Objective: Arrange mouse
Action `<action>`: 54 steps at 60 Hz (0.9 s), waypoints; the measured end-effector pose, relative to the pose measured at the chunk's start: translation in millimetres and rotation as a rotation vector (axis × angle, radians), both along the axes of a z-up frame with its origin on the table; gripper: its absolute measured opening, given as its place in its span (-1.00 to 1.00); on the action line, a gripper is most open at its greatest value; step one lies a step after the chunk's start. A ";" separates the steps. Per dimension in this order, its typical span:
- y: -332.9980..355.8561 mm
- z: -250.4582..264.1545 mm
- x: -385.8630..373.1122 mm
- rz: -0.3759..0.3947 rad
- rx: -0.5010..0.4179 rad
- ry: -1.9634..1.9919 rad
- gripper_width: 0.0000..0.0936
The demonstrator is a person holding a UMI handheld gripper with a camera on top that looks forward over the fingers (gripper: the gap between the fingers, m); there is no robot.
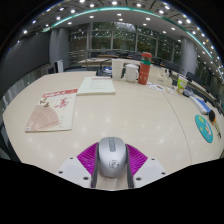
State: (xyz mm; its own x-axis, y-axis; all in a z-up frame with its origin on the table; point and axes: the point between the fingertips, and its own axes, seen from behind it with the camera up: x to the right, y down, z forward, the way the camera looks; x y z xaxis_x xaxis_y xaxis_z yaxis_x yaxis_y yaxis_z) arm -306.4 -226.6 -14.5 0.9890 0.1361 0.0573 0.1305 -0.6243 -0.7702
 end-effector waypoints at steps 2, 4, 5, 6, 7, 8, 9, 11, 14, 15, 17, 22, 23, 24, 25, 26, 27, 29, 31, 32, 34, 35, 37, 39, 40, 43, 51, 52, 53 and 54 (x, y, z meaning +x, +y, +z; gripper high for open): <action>-0.7 0.6 1.0 0.002 -0.004 -0.005 -0.15; -2.1 1.9 -0.3 0.012 -0.007 -0.004 -0.20; -2.6 4.5 -0.9 0.017 -0.004 -0.001 -0.22; -3.9 7.3 -1.5 0.020 0.000 0.006 -0.22; -3.9 10.6 -2.9 0.026 0.005 0.014 -0.23; -3.6 15.5 -4.8 0.034 0.013 0.024 -0.23; -2.8 21.9 -6.6 0.042 0.023 0.034 -0.23; -1.0 36.6 -8.4 0.057 0.045 0.046 -0.23; 5.6 67.8 -6.6 0.062 0.097 0.066 -0.23; 6.7 80.1 -5.3 0.063 0.116 0.078 -0.23; 9.9 104.4 0.9 0.065 0.154 0.102 -0.23; 26.5 171.9 33.4 0.045 0.249 0.148 -0.23; 29.5 184.4 43.1 0.039 0.267 0.159 -0.23; 32.7 196.6 54.4 0.029 0.285 0.169 -0.23; 36.4 208.2 66.7 0.018 0.303 0.178 -0.23; 40.2 220.7 80.6 0.011 0.318 0.184 -0.23; 45.6 229.9 93.0 0.002 0.330 0.187 -0.23; 53.7 245.9 124.2 -0.024 0.356 0.188 -0.23; 60.3 259.5 158.8 -0.051 0.381 0.186 -0.23; 64.5 263.9 175.5 -0.062 0.388 0.184 -0.23; 73.2 266.7 214.4 -0.092 0.396 0.177 -0.23; 77.7 267.5 232.5 -0.110 0.397 0.172 -0.23; 86.4 267.3 265.1 -0.137 0.384 0.160 -0.24; 93.3 256.7 301.1 -0.167 0.371 0.150 -0.23; 96.6 251.5 318.1 -0.183 0.364 0.147 -0.23; 107.1 227.5 363.9 -0.211 0.333 0.129 -0.24; 123.5 136.7 456.2 -0.255 0.229 0.064 -0.24; 124.5 125.8 463.8 -0.257 0.214 0.061 -0.24; 125.3 114.5 471.1 -0.259 0.196 0.060 -0.24; 125.0 104.1 477.5 -0.264 0.178 0.057 -0.24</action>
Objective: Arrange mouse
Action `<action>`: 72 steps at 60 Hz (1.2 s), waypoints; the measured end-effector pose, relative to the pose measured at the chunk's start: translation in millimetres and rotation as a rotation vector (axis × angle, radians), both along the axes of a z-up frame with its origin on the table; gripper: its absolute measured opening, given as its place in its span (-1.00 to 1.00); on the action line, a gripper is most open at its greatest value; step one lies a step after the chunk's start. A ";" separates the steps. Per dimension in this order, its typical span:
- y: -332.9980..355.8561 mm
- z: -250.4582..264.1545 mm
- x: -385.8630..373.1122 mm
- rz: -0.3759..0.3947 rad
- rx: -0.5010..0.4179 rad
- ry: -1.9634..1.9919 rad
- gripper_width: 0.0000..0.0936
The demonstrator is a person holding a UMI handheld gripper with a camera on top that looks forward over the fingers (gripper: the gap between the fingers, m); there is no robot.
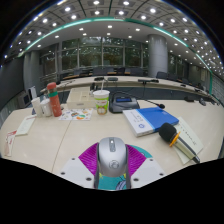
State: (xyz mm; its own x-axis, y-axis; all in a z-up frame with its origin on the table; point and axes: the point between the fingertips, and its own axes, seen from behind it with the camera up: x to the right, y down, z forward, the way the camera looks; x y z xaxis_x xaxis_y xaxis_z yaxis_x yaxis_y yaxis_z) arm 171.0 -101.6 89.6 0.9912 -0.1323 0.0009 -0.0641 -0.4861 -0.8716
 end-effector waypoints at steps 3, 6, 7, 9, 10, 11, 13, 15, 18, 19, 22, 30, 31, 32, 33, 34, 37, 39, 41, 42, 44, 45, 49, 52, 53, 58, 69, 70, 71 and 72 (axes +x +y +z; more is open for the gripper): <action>1.7 -25.8 17.6 -0.010 -0.033 0.006 -0.24; 2.7 -47.5 31.7 -0.016 -0.053 0.010 -0.23; 3.5 -52.9 35.3 -0.017 -0.058 0.012 -0.23; 4.0 -62.8 40.4 -0.017 -0.070 0.018 -0.22; 4.2 -68.0 42.0 -0.014 -0.078 0.022 -0.19; 4.8 -72.0 41.9 -0.012 -0.086 0.025 -0.17; 4.4 -80.2 43.4 -0.002 -0.094 0.038 -0.11; 4.1 -88.0 43.1 0.010 -0.105 0.051 -0.06; 2.0 -97.5 44.1 0.016 -0.127 0.062 0.02; 1.0 -98.9 44.0 0.018 -0.131 0.064 0.06; 0.8 -96.1 42.8 0.020 -0.125 0.054 0.19; -13.5 -80.2 36.8 0.018 -0.140 0.040 0.83; -16.5 -76.7 35.3 0.018 -0.141 0.036 0.83; -19.5 -72.1 34.5 0.016 -0.139 0.028 0.83; -23.6 -66.0 33.1 0.015 -0.136 0.018 0.84; -27.1 -60.0 32.0 0.013 -0.131 0.008 0.84; -39.3 -42.1 26.8 0.011 -0.122 -0.020 0.84; -49.0 -29.7 22.4 0.010 -0.117 -0.035 0.84; -59.9 -16.1 17.3 0.007 -0.111 -0.041 0.84; -66.0 -9.6 14.2 0.005 -0.109 -0.042 0.84; -78.3 3.6 6.5 0.007 -0.102 -0.042 0.84; -85.1 10.8 2.4 0.007 -0.096 -0.041 0.84; -112.5 38.1 -9.8 -0.005 -0.070 -0.049 0.84; -137.5 56.9 -19.0 -0.015 -0.057 -0.061 0.83; -145.6 62.7 -21.8 -0.019 -0.052 -0.065 0.83; -185.5 86.1 -36.8 -0.040 -0.031 -0.085 0.84; -261.3 117.8 -69.0 -0.064 -0.007 -0.097 0.84; -266.5 119.7 -71.4 -0.066 -0.005 -0.098 0.83; -271.3 121.6 -73.7 -0.067 -0.004 -0.099 0.83; -276.0 123.5 -76.4 -0.067 -0.003 -0.100 0.83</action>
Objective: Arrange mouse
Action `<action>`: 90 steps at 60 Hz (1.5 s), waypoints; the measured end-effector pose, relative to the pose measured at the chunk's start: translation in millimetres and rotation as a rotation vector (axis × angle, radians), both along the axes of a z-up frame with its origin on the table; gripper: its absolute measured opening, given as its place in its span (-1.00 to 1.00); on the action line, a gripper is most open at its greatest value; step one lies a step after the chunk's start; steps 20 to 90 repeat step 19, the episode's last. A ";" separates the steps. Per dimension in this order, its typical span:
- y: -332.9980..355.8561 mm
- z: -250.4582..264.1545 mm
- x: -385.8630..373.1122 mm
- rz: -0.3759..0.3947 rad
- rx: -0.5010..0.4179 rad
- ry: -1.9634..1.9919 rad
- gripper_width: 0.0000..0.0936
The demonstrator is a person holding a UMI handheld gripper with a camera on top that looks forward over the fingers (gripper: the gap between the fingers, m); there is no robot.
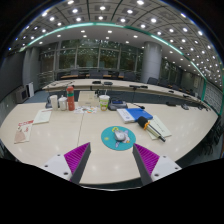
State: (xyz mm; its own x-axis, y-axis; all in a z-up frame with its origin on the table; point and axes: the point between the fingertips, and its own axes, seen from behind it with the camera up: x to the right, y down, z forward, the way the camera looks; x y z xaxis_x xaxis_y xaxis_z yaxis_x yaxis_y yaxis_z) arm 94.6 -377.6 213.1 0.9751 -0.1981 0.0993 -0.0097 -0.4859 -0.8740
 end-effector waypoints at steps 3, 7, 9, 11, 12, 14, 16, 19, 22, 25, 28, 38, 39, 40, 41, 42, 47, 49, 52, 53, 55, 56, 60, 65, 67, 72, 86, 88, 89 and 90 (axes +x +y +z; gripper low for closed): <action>-11.7 3.9 -8.5 0.007 0.003 0.013 0.83; -23.6 5.6 -12.5 0.005 0.006 0.011 0.83; -28.7 6.9 -12.9 0.001 0.006 0.003 0.83; -33.0 6.6 -15.1 -0.002 0.004 0.004 0.83; -35.0 6.9 -16.4 -0.003 0.001 0.006 0.83; -38.4 7.7 -18.7 -0.004 0.000 0.010 0.83; -40.3 9.0 -20.7 0.000 0.003 0.011 0.83; -41.9 10.3 -23.2 0.011 0.004 0.006 0.84; -41.9 10.3 -23.2 0.011 0.004 0.006 0.84; -41.9 10.3 -23.2 0.011 0.004 0.006 0.84; -41.9 10.3 -23.2 0.011 0.004 0.006 0.84; -41.9 10.3 -23.2 0.011 0.004 0.006 0.84; -41.9 10.3 -23.2 0.011 0.004 0.006 0.84; -41.9 10.3 -23.2 0.011 0.004 0.006 0.84; -41.9 10.3 -23.2 0.011 0.004 0.006 0.84; -41.9 10.3 -23.2 0.011 0.004 0.006 0.84; -41.9 10.3 -23.2 0.011 0.004 0.006 0.84; -41.9 10.3 -23.2 0.011 0.004 0.006 0.84; -41.9 10.3 -23.2 0.011 0.004 0.006 0.84; -41.9 10.3 -23.2 0.011 0.004 0.006 0.84; -41.9 10.3 -23.2 0.011 0.004 0.006 0.84; -41.9 10.3 -23.2 0.011 0.004 0.006 0.84; -41.9 10.3 -23.2 0.011 0.004 0.006 0.84; -41.9 10.3 -23.2 0.011 0.004 0.006 0.84; -41.9 10.3 -23.2 0.011 0.004 0.006 0.84; -41.9 10.3 -23.2 0.011 0.004 0.006 0.84; -41.9 10.3 -23.2 0.011 0.004 0.006 0.84; -41.9 10.3 -23.2 0.011 0.004 0.006 0.84; -41.9 10.3 -23.2 0.011 0.004 0.006 0.84; -41.9 10.3 -23.2 0.011 0.004 0.006 0.84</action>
